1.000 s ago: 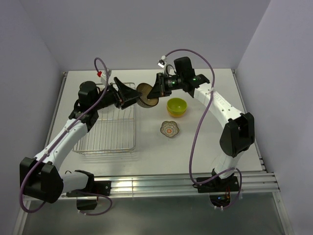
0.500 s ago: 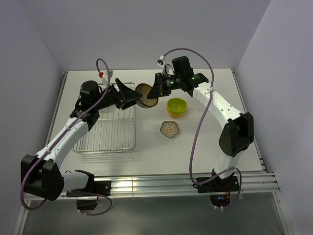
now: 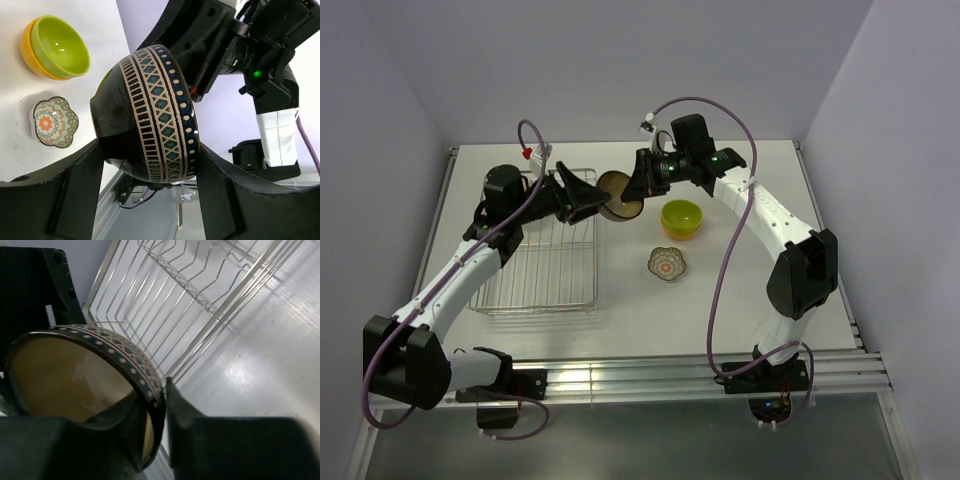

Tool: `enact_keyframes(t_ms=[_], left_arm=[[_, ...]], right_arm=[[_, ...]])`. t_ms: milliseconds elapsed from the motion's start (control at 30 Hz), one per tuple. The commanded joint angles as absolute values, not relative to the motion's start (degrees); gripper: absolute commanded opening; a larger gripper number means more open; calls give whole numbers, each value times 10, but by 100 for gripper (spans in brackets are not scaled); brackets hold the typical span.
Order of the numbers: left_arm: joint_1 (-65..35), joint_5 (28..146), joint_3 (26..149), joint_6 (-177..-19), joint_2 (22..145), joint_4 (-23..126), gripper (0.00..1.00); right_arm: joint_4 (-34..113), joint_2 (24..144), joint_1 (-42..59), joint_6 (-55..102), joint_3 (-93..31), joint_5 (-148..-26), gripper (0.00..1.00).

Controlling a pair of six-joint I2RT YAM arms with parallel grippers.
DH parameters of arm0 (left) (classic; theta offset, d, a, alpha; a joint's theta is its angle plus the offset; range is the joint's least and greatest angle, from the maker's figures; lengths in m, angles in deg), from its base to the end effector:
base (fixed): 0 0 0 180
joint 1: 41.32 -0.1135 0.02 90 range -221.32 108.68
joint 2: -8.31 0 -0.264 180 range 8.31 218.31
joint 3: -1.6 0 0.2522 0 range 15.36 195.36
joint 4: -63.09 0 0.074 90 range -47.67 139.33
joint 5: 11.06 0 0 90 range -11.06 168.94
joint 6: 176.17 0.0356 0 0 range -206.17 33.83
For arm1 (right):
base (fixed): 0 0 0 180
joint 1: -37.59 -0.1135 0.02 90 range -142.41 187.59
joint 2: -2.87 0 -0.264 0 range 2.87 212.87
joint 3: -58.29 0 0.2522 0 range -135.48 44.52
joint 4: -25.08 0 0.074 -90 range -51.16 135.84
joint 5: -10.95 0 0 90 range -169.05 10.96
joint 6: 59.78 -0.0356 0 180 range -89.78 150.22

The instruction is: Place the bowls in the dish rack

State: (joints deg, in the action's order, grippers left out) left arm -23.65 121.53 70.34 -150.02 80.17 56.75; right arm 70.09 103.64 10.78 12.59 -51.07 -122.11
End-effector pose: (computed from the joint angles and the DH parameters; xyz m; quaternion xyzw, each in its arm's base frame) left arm 0.2676 -0.1105 0.3342 -0.0629 0.7460 -0.6031 0.2753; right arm 0.3453 0.2017 0.3511 -0.2313 0.8145 0.4618 0.2643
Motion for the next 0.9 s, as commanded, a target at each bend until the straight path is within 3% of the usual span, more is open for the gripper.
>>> enact_keyframes(t_ms=[0,33,133,367,533,867], left_arm=[[-233,1229,721,-1475,791,587,0],[-235,1226,720,-1473,790,583,0],[-238,1217,720,-1462,789,567,0],[-255,1204,720,-1448,793,550,0],[-281,1182,738,-1412,798,503,0],[-348,1131,821,-1263,839,399,0]], right_arm=[[690,1033,101,118,-547,-1249,30],[691,1032,101,118,-547,-1247,42],[693,1032,101,119,-548,-1243,57],[697,1031,101,121,-551,-1240,68],[706,1026,102,130,-550,-1229,94],[714,1025,102,140,-553,-1217,100]])
